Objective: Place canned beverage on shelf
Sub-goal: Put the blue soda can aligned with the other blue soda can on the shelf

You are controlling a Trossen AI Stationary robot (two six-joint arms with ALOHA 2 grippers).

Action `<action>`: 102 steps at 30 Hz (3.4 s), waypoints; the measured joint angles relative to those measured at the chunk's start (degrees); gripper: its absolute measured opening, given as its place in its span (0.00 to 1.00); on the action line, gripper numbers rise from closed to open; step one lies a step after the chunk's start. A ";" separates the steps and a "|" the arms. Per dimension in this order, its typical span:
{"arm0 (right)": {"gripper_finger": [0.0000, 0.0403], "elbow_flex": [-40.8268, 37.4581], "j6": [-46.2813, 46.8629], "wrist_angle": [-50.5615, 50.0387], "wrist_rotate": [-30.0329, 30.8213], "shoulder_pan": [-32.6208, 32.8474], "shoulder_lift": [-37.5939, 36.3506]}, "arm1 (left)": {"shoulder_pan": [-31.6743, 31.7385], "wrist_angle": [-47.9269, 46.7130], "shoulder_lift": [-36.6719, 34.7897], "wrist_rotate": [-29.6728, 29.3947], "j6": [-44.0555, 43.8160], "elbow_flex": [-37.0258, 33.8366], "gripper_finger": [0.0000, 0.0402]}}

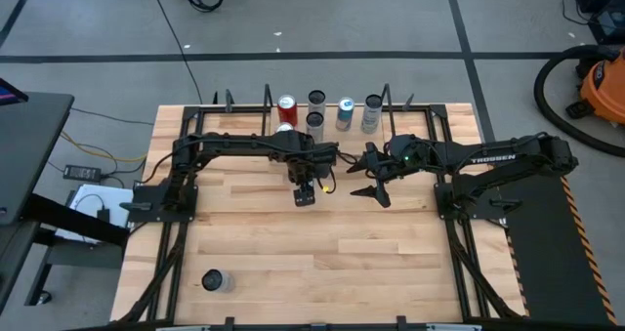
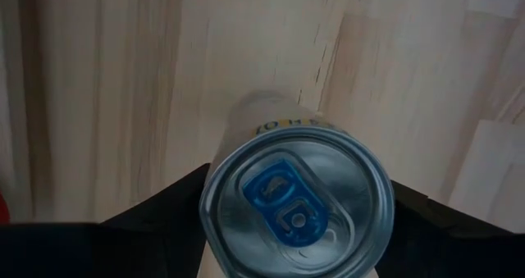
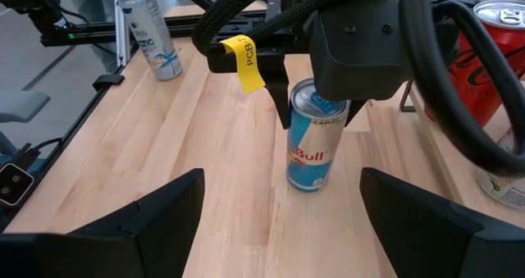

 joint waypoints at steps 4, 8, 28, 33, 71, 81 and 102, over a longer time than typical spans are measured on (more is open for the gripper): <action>0.83 0.00 -0.03 0.05 0.09 0.00 0.00 | 0.00 0.02 0.01 0.02 -0.87 0.00 0.68; 0.83 0.00 -0.26 0.80 3.14 0.00 0.00 | 0.00 0.07 0.01 0.02 -0.85 0.00 0.68; 0.83 0.00 -0.26 1.49 3.04 0.00 0.00 | -0.05 -1.29 0.01 -5.36 -1.09 0.02 0.68; 0.83 0.00 -0.26 1.51 3.04 0.00 -0.02 | 0.08 -0.94 0.05 -5.55 -2.72 0.02 0.68; 0.83 -0.02 -8.13 -4.14 -8.99 -0.63 -0.59 | -1.68 -6.46 -9.22 -3.77 -2.94 -0.02 0.88; 0.83 -0.02 -6.08 -2.47 -6.18 -0.66 -0.59 | -1.95 -7.40 -11.56 -4.55 -4.46 0.00 0.88; 0.83 0.02 4.34 29.07 -4.20 -0.64 1.81 | -4.26 -15.62 -19.27 -8.33 -8.87 0.00 0.88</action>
